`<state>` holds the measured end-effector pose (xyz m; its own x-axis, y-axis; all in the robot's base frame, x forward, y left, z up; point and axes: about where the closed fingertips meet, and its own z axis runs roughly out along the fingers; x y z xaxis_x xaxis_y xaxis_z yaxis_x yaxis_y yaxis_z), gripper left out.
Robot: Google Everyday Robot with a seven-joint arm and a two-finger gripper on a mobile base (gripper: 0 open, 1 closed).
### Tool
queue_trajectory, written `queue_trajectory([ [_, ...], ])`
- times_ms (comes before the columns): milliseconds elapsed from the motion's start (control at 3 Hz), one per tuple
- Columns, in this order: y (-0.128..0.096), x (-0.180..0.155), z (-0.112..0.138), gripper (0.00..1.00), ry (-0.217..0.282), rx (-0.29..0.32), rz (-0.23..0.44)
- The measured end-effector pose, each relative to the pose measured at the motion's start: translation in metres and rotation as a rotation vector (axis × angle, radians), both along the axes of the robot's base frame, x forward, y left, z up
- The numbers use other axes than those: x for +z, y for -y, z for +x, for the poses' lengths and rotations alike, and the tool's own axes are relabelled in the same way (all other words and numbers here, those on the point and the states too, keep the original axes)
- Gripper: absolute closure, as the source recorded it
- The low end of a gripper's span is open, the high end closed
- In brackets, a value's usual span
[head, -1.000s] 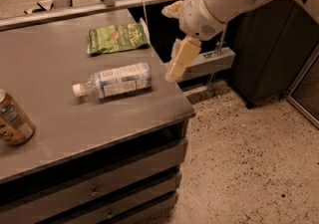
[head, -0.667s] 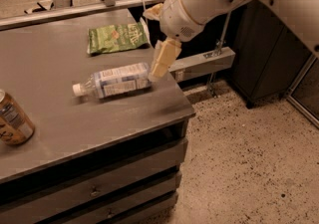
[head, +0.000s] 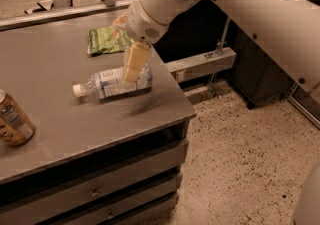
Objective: Place blue plastic bottle upright
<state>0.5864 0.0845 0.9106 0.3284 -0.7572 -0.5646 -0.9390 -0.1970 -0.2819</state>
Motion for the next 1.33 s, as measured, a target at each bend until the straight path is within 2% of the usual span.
queue_trajectory([
  [333,-0.026,-0.015,-0.011,0.0,-0.092,0.058,-0.073],
  [667,-0.04,-0.033,-0.022,0.0,-0.166,0.082,-0.138],
  [1000,-0.044,-0.046,-0.028,0.0,-0.181,0.067,-0.198],
  [1333,-0.045,-0.055,-0.03,0.0,-0.13,0.023,-0.263],
])
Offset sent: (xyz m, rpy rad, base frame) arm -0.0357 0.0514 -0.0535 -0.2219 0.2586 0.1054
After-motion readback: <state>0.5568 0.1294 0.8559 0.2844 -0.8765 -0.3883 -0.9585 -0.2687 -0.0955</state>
